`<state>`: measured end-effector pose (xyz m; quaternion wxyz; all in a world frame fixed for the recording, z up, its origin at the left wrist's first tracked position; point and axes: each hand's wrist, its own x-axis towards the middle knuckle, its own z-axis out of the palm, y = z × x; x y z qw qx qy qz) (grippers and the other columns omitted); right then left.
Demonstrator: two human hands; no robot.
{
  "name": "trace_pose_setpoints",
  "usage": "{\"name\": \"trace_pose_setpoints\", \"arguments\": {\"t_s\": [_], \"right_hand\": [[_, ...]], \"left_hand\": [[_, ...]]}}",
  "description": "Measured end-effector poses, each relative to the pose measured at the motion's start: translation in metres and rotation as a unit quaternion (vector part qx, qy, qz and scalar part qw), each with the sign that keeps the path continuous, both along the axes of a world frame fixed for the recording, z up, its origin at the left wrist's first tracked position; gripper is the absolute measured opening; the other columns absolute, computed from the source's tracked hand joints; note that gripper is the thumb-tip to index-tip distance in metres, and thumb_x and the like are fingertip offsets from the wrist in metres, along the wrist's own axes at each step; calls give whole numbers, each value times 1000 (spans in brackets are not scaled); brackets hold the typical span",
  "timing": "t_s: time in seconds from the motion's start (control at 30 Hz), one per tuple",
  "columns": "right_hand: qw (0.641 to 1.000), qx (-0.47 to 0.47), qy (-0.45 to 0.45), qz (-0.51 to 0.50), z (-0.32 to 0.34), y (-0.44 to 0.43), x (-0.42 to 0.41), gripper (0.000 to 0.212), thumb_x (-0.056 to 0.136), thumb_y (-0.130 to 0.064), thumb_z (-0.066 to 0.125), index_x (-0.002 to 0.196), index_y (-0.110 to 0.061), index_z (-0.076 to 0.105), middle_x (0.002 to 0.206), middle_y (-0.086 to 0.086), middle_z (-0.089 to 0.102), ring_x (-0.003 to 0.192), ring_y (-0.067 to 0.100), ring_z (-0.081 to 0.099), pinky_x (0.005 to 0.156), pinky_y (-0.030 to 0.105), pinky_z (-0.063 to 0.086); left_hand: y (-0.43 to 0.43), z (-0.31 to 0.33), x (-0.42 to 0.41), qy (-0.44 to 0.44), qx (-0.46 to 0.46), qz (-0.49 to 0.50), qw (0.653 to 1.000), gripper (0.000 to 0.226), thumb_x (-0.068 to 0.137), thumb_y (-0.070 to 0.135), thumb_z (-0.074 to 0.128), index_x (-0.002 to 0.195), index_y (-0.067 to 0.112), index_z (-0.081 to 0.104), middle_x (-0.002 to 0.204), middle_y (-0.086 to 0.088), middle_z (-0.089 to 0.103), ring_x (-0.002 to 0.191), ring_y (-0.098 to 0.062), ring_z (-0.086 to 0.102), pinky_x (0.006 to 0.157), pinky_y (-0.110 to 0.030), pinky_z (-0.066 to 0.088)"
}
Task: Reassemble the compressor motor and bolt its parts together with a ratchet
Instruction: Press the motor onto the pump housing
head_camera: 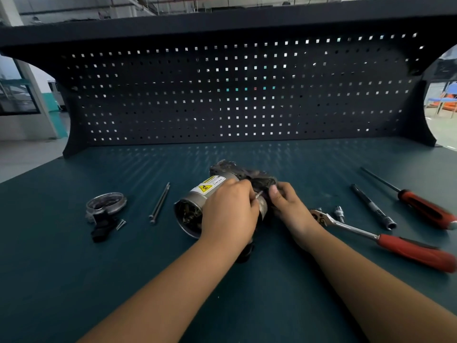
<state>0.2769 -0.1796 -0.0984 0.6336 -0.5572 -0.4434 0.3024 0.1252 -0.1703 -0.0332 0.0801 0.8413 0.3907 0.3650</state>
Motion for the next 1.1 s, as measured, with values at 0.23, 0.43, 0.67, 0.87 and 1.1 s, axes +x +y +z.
{"name": "trace_pose_setpoints", "arguments": {"t_s": [0.23, 0.43, 0.67, 0.87, 1.1], "right_hand": [[1000, -21, 12, 9, -3, 2, 6, 28, 98, -47, 36, 101, -24, 53, 110, 5, 62, 112, 22, 58, 102, 48, 44], [1000, -30, 0, -7, -3, 3, 7, 33, 97, -52, 36, 102, -25, 53, 117, 10, 60, 115, 27, 56, 102, 53, 43], [999, -34, -9, -9, -2, 2, 7, 35, 96, -54, 35, 103, -24, 52, 118, 10, 60, 116, 27, 55, 102, 54, 41], [999, -32, 2, -9, -2, 1, 6, 33, 97, -50, 34, 104, -23, 52, 117, 8, 60, 115, 24, 56, 102, 51, 43], [999, -29, 14, -2, -1, 2, 6, 30, 98, -48, 35, 101, -23, 52, 117, 9, 61, 115, 25, 56, 102, 51, 43]], "left_hand": [[7, -3, -3, -18, -3, -14, 1000, 8, 84, 25, 67, 78, 19, 65, 81, 8, 54, 79, -13, 50, 66, -25, 36], [7, -4, -3, -26, -15, -26, 999, 9, 81, 27, 71, 79, 20, 68, 76, 11, 50, 74, -10, 46, 65, -25, 36], [8, 1, 0, -12, -27, -19, 999, 11, 78, 28, 74, 76, 19, 68, 77, 9, 55, 79, -14, 52, 72, -30, 44], [8, -3, -1, -37, -13, -32, 999, 11, 73, 21, 78, 70, 17, 68, 67, 16, 45, 70, -7, 44, 67, -23, 34], [13, 9, 2, 23, -48, -15, 998, 30, 72, 29, 79, 63, 28, 50, 69, 15, 54, 77, -11, 54, 69, -29, 46]]}}
